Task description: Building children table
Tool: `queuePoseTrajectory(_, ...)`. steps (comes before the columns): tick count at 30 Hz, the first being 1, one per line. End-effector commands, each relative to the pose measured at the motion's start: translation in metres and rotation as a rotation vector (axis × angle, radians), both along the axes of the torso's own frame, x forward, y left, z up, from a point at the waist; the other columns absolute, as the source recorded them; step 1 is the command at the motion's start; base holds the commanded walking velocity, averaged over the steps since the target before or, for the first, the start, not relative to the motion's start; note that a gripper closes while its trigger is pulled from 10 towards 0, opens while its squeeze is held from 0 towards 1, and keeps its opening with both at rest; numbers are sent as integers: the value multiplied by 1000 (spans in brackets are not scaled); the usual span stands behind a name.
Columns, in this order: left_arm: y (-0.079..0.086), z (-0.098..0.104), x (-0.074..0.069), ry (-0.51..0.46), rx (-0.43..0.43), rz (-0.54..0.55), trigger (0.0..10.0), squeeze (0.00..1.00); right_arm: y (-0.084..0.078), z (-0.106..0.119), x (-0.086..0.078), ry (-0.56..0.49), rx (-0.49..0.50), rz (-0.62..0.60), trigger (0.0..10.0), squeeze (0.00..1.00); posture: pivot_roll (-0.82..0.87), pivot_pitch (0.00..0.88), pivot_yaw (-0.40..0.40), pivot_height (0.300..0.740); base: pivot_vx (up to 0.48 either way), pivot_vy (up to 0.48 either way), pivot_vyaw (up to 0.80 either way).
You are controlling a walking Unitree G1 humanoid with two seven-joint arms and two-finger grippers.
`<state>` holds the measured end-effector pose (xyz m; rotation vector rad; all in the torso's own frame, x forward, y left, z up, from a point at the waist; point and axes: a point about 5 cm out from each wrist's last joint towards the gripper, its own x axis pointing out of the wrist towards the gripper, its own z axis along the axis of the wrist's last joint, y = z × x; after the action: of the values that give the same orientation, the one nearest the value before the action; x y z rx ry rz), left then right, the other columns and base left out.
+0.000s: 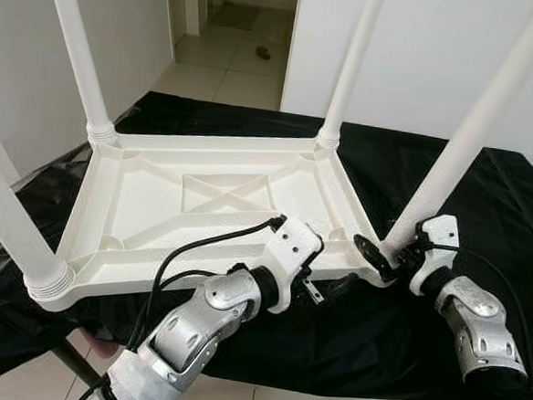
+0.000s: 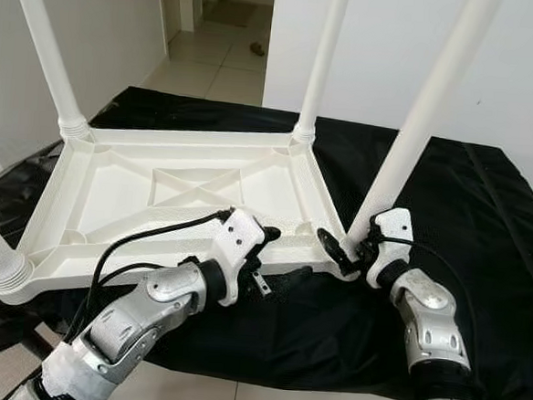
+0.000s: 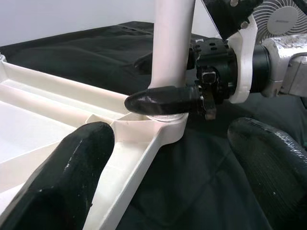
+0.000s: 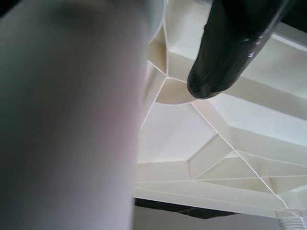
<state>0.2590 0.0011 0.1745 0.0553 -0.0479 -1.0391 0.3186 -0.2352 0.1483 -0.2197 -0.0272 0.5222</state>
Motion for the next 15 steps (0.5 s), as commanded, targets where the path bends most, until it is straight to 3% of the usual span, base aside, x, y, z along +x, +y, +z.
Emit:
queuePoseTrajectory(1, -4, -5, -6, 13, 20, -65, 10000, 0, 0, -4, 0, 34, -23, 29, 4078, 0, 22, 39, -25, 740, 0, 0, 0)
queuePoseTrajectory(2, -4, -5, -6, 14, 20, -65, 10000, 0, -1, -4, 0, 39, -23, 28, 0, 0, 19, 40, -25, 740, 0, 0, 0)
queuePoseTrajectory(15, -6, -5, -7, 19, 20, -68, 10000, 0, 0, -8, -2, 40, 29, 5, 0, 0, 12, 42, -23, 740, 0, 0, 0)
